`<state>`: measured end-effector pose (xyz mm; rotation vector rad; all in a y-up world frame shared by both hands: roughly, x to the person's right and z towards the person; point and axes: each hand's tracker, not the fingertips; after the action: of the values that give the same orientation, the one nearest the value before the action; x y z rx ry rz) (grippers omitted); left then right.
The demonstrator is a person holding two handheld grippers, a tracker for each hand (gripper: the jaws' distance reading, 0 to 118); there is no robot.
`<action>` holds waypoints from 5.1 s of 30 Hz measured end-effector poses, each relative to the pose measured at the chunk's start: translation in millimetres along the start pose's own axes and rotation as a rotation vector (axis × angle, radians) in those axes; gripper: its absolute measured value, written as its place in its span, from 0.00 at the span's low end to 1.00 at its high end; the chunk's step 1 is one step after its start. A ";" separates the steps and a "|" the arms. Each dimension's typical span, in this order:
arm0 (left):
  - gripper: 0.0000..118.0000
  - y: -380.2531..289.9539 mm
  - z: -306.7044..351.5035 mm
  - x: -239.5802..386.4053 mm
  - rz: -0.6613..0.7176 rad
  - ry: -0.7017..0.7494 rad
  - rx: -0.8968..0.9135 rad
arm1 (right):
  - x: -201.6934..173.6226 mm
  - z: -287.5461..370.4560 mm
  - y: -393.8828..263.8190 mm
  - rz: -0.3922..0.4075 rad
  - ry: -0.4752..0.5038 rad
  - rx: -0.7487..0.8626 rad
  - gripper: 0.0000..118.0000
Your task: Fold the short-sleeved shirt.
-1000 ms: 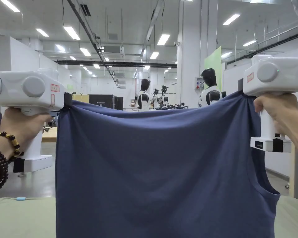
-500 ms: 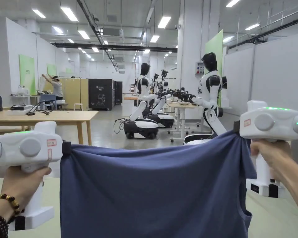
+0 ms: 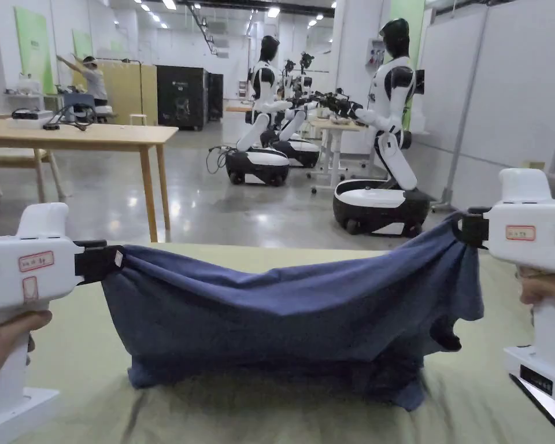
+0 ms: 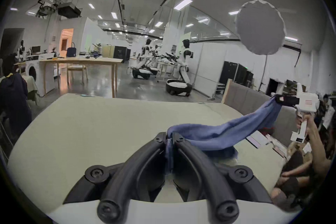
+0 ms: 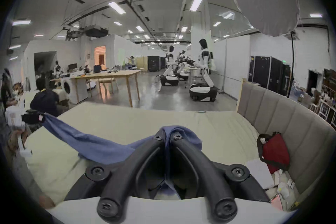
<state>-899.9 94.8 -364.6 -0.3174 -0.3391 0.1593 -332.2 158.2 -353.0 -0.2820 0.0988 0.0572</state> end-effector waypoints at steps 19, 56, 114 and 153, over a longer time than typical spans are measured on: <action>0.02 -241.5 103.6 -34.3 0.127 0.004 -0.446 | 1.2 80.3 -310.6 0.178 0.127 -0.723 0.03; 0.82 -261.0 117.9 -35.5 0.148 0.124 -0.343 | 9.4 242.5 -249.0 -0.253 0.112 -0.185 0.01; 0.00 -145.4 -39.0 -32.5 0.046 0.141 -0.386 | 16.5 -50.4 -190.7 -0.066 0.029 -0.453 0.07; 0.00 -190.5 131.9 0.4 0.150 0.087 -0.139 | 7.5 193.7 -226.9 -0.337 0.027 -0.165 0.04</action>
<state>-926.6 -47.2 -183.4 -0.4864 -0.2403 0.2690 -291.6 -4.8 -106.3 -0.4606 0.0728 -0.2740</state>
